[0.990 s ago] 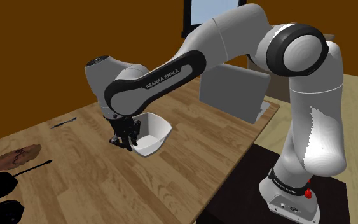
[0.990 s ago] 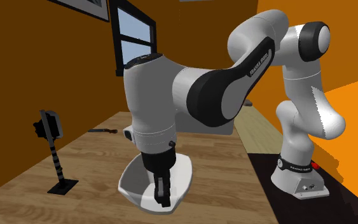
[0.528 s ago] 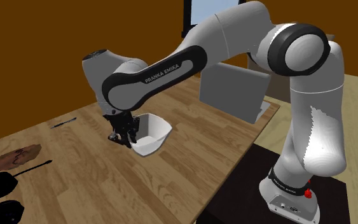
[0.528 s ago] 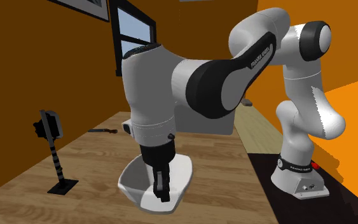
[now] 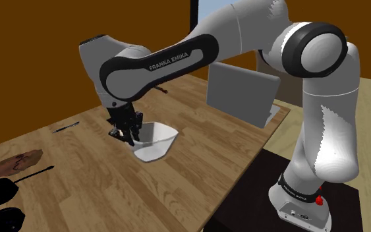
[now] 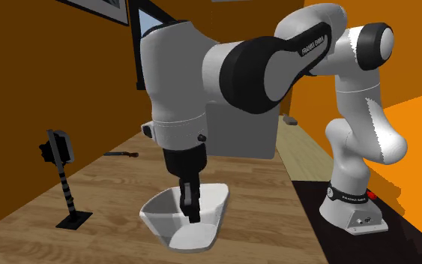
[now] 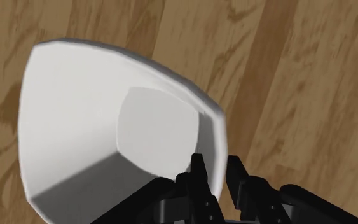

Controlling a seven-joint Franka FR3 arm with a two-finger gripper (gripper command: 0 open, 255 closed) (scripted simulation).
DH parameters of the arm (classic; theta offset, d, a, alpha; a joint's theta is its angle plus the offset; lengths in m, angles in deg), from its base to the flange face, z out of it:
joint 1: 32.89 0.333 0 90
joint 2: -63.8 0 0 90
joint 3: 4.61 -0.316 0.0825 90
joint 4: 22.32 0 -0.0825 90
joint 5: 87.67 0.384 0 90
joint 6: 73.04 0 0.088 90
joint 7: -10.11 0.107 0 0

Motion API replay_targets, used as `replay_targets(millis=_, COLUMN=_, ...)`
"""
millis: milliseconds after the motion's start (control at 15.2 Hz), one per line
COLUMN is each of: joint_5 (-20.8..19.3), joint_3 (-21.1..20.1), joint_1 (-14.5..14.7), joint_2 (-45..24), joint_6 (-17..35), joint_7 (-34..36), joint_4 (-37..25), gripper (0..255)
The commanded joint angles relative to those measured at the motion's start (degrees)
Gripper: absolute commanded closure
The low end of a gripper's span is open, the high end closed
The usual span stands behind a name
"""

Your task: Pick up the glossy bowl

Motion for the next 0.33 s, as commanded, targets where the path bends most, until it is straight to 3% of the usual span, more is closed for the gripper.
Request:
replay_targets(millis=0, joint_5=0.2, joint_3=-0.1, joint_1=0.0, joint_2=0.4, joint_6=-1.5, joint_7=-0.2, joint_4=-1.1, gripper=255)
replay_targets(millis=264, joint_5=0.3, joint_3=-0.1, joint_1=0.0, joint_2=0.6, joint_6=-3.0, joint_7=-0.3, joint_4=-2.5, gripper=255)
